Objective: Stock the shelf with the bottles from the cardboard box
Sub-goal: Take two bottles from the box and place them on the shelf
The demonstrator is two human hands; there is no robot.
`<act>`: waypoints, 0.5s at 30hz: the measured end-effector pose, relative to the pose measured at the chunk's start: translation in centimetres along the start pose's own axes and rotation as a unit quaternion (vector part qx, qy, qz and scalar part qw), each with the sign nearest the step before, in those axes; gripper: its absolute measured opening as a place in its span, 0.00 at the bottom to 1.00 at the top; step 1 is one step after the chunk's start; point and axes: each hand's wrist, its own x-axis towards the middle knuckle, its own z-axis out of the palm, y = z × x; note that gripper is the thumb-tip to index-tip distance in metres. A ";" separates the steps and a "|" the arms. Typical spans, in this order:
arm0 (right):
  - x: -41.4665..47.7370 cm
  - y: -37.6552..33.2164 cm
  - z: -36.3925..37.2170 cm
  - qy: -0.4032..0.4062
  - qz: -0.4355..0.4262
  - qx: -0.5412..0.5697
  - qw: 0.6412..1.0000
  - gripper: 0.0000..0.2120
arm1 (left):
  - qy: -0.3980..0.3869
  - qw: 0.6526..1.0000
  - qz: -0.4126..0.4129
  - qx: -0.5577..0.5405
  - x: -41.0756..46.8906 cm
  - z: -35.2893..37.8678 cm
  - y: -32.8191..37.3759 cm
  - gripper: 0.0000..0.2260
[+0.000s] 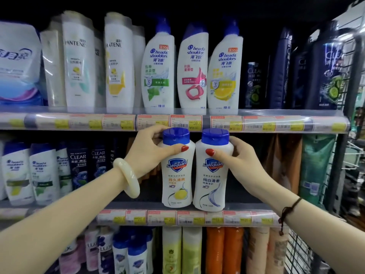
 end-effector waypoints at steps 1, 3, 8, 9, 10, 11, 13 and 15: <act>-0.1 0.3 0.0 0.001 0.003 -0.004 1.000 0.19 | -0.001 1.000 -0.004 -0.012 -0.1 0.1 -0.4 0.17; -0.3 0.7 0.0 0.004 0.007 -0.001 1.000 0.20 | -0.010 0.999 -0.017 -0.039 -0.5 0.3 -1.3 0.20; -1.2 2.3 0.0 -0.032 0.050 -0.014 0.998 0.14 | -0.017 0.994 -0.045 -0.098 -1.5 1.0 -2.8 0.22; -1.3 2.5 0.0 -0.031 0.054 -0.012 0.998 0.13 | -0.022 0.993 -0.049 -0.101 -1.6 1.1 -3.0 0.20; -1.4 2.6 0.0 -0.030 0.053 -0.011 0.998 0.13 | -0.028 0.993 -0.054 -0.103 -1.6 1.1 -3.1 0.18; -1.4 2.6 0.0 -0.029 0.052 -0.011 0.998 0.14 | -0.038 0.992 -0.060 -0.103 -1.7 1.2 -3.2 0.17; -1.5 2.6 0.0 -0.031 0.052 -0.012 0.998 0.13 | -0.057 0.991 -0.074 -0.101 -2.0 1.2 -3.5 0.15; -1.8 2.8 0.1 -0.041 0.060 -0.004 0.997 0.12 | -0.071 0.988 -0.086 -0.107 -2.2 1.1 -3.7 0.15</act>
